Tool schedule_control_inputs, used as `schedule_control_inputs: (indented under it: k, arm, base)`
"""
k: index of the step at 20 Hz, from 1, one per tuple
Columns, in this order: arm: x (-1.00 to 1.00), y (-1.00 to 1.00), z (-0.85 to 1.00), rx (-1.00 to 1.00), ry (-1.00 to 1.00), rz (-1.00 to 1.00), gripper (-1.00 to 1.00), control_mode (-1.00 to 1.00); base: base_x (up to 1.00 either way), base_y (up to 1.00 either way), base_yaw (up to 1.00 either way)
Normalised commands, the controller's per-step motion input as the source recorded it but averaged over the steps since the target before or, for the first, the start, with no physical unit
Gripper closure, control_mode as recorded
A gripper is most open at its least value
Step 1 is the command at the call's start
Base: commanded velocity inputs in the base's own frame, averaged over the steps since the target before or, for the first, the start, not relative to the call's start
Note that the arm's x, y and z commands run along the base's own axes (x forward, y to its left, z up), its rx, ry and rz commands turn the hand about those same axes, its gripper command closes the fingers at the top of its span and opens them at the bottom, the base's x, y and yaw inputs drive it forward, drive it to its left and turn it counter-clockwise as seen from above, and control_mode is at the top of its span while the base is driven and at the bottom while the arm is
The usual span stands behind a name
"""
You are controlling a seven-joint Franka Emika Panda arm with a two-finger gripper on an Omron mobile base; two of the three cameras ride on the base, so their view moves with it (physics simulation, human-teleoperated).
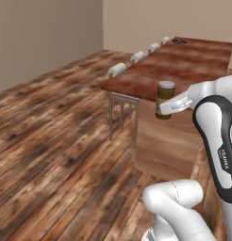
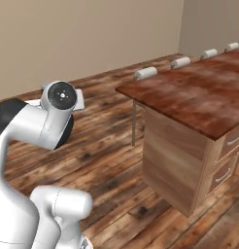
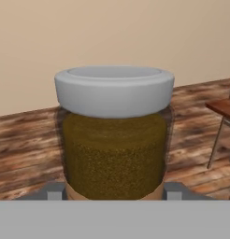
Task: Take the cinnamon bottle from the cabinet and place it on the dining table, next to the plate with the cupcake. Then take the chocolate from the dining counter and place it on the cupcake plate.
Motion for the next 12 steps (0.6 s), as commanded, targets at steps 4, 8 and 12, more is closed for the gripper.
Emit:
schedule_control_inputs:
  k: [4,8,12]
  arm:
    - [0.0,0.0,0.0,0.0,0.0,0.0,1.0,1.0]
    - [0.0,0.0,0.0,0.0,0.0,0.0,1.0,1.0]
    - [0.0,0.0,0.0,0.0,0.0,0.0,1.0,1.0]
  base:
    - [0.83,0.38,-0.08]
    - [0.83,0.4,-0.09]
    - [0.83,0.42,-0.1]
